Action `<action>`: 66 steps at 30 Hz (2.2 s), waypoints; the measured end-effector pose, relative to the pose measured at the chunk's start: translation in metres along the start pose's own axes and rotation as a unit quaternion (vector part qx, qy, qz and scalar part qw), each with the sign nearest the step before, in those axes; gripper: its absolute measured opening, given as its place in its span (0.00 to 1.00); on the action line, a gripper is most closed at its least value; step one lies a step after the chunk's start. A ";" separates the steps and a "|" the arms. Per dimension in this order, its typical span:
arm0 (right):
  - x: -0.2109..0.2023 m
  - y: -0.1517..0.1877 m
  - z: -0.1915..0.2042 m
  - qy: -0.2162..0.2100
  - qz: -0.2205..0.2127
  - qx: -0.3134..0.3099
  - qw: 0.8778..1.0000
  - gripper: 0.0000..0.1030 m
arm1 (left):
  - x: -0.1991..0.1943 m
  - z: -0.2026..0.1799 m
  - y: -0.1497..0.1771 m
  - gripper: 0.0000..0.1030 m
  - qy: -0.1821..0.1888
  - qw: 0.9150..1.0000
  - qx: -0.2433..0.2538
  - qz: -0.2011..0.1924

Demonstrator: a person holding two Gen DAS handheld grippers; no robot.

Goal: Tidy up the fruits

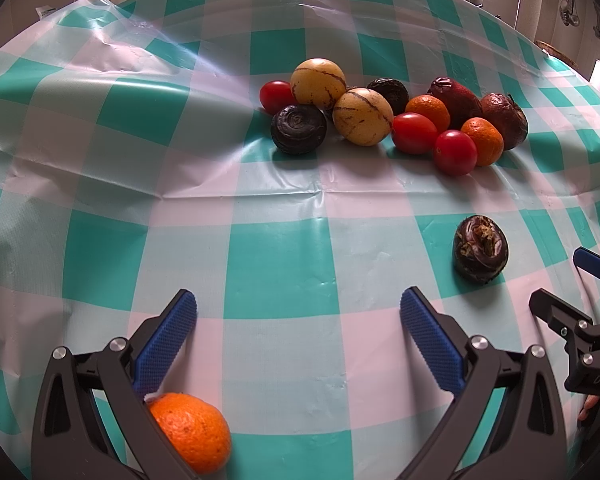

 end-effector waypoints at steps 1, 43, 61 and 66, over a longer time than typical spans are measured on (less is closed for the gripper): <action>0.000 0.000 0.000 0.000 0.000 0.000 1.000 0.96 | 0.000 0.000 0.000 0.99 0.000 1.000 0.000 0.000; 0.012 -0.024 0.083 -0.063 -0.019 -0.086 0.994 0.72 | -0.057 0.064 0.018 0.98 0.020 0.996 -0.053 -0.063; 0.020 -0.037 0.072 -0.077 -0.028 -0.023 0.996 0.41 | -0.055 0.050 0.040 0.38 0.032 0.999 0.016 -0.028; 0.018 -0.035 0.072 -0.071 -0.028 -0.029 0.997 0.41 | -0.057 0.048 0.041 0.38 0.036 0.999 0.012 -0.031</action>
Point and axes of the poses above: each gripper's, at about its wrist camera, not at the fingertips, and x roughly the way its jaws point, z to its left, y to its underside, the point moved 4 cm from there along x, roughly the way its jaws point, and after that the axes turned 11 degrees about -z, right-handed, at the moved point
